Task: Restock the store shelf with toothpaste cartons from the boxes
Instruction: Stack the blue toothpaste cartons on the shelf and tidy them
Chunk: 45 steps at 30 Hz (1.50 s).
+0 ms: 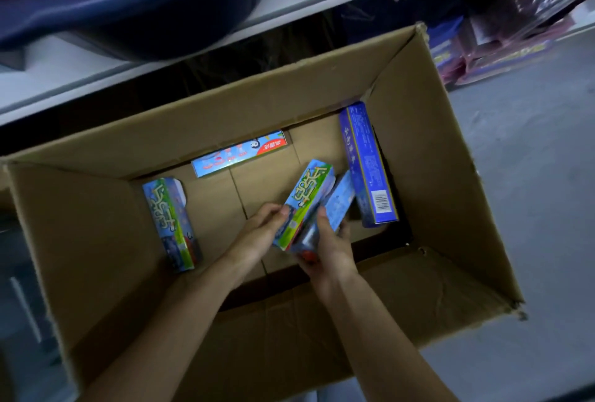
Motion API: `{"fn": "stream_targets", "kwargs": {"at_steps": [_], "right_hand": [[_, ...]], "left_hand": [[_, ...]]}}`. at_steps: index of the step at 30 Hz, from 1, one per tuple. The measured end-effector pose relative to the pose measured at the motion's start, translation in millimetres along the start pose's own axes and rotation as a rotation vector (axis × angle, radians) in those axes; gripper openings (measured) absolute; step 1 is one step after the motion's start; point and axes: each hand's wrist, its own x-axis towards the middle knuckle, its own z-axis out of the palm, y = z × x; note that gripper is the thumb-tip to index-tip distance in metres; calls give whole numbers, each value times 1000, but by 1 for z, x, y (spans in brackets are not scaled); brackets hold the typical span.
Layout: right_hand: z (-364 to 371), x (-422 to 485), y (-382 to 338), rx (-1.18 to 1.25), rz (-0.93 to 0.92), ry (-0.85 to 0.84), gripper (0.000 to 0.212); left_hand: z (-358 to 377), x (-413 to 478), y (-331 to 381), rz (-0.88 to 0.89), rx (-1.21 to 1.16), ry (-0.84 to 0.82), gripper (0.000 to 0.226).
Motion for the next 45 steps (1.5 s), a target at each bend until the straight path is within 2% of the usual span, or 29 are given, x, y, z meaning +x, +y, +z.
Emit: {"fn": "stream_targets", "kwargs": {"at_steps": [3,12,15,17,20,25,30,32,35,40,43,45], "right_hand": [[5,-20,-7,77,40,-114,37],[15,-93,-26,-26,29,-214,38],[10,-129,-38,11,49,-290,62],[5,-157,-52,32,43,-330,72],[-8,-203,-79,-22,-40,-396,60],[-30,-282,-130,-219,-264,-439,46],[-56,-356,-180,-43,-248,-632,31],[-73,-386,-202,-18,-248,-733,32],[-104,-425,-243,-50,-292,-873,43],[-154,-497,-321,-129,-444,-977,48],[-176,-543,-358,-102,-542,-1027,15],[-185,-572,-375,-98,-586,-1045,14]], "left_hand": [[-4,-13,10,-8,-69,-38,7],[-31,-86,43,3,-335,-37,22],[-42,-118,54,35,-439,-45,20],[-46,-144,68,54,-463,-39,31],[-44,-188,91,82,-493,-42,49],[-32,-273,137,188,-635,-83,37],[4,-358,175,292,-868,-104,44],[27,-388,192,357,-906,-161,45],[65,-431,220,461,-925,-195,48],[116,-502,272,533,-1034,-188,42],[137,-543,304,558,-1002,-133,25],[147,-570,325,588,-933,-82,28]]}}
